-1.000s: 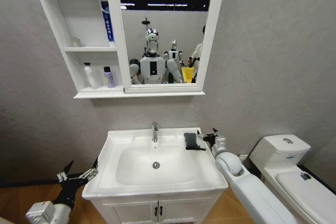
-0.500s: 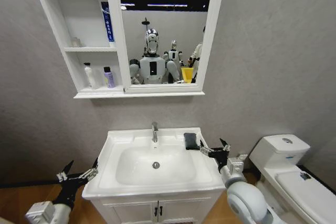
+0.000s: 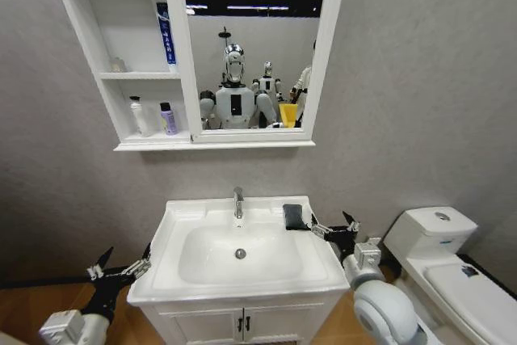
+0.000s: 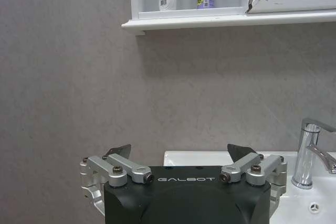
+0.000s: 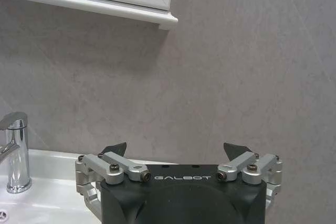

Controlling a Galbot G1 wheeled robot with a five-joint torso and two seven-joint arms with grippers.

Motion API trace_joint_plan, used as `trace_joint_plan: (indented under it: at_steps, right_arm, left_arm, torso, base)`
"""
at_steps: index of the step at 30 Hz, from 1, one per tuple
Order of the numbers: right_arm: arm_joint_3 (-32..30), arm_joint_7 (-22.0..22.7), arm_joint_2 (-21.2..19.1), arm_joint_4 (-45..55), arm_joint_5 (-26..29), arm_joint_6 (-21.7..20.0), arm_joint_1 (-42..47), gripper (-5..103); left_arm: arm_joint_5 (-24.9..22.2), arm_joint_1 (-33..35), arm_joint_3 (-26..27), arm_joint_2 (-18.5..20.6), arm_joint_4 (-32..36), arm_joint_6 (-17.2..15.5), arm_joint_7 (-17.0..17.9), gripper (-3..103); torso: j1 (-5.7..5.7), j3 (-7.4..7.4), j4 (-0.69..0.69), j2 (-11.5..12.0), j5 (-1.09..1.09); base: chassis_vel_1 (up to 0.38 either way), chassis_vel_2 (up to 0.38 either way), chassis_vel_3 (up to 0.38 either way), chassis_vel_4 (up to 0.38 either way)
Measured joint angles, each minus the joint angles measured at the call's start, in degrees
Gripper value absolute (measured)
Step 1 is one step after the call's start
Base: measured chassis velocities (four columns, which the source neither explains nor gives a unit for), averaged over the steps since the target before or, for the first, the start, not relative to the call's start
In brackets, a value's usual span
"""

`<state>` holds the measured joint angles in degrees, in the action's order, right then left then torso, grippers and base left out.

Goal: Move facial cleanser and shampoo from washbasin to cabinet, then wipe washbasin with towel.

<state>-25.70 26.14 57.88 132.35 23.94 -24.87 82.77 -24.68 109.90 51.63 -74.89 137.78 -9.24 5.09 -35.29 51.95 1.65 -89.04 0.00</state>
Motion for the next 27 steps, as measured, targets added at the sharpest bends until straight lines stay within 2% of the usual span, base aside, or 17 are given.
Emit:
trace_joint_plan:
  at_steps: [10,11,19,20,26,27]
  right_arm:
    - [0.02,-0.20,-0.11,0.15,0.05,-0.26,0.24,100]
    - [0.02,-0.23,-0.17,0.26,0.07,-0.27,0.27,100]
    - [0.30,-0.38,-0.13,0.60,-0.05,-0.28,0.75,100]
    - [0.49,-0.63,0.05,0.81,-0.30,-0.28,0.99,100]
    - [0.76,-1.05,0.52,1.19,-0.79,-0.18,1.20,100]
    - [0.88,-1.14,0.62,1.29,-0.89,-0.07,1.21,100]
  left_arm:
    - [0.00,0.00,0.00,0.00,0.00,0.00,0.00,100]
    - [0.00,0.00,0.00,0.00,-0.01,-0.01,0.00,100]
    - [0.00,0.00,0.00,-0.01,0.00,-0.01,0.00,100]
    - [0.00,0.00,0.00,0.00,0.00,-0.01,0.00,100]
    - [0.00,0.00,0.00,0.00,0.00,-0.01,0.00,100]
    - [0.00,0.00,0.00,-0.01,0.00,-0.01,0.00,100]
  torso:
    - [0.04,-0.01,0.01,-0.01,0.03]
    - [0.04,-0.01,0.00,-0.01,-0.04]
    - [0.04,-0.01,0.02,-0.01,0.05]
    - [0.04,-0.01,0.00,-0.01,-0.05]
    - [0.04,-0.01,0.01,-0.02,0.03]
    - [0.04,-0.01,0.00,-0.02,-0.04]
  base:
    - [0.167,-0.170,-0.165,0.162]
    - [0.209,-0.238,-0.210,0.237]
    - [0.241,-0.224,-0.236,0.230]
    - [0.254,-0.269,-0.264,0.281]
    - [0.282,-0.291,-0.284,0.279]
    - [0.316,-0.309,-0.295,0.295]
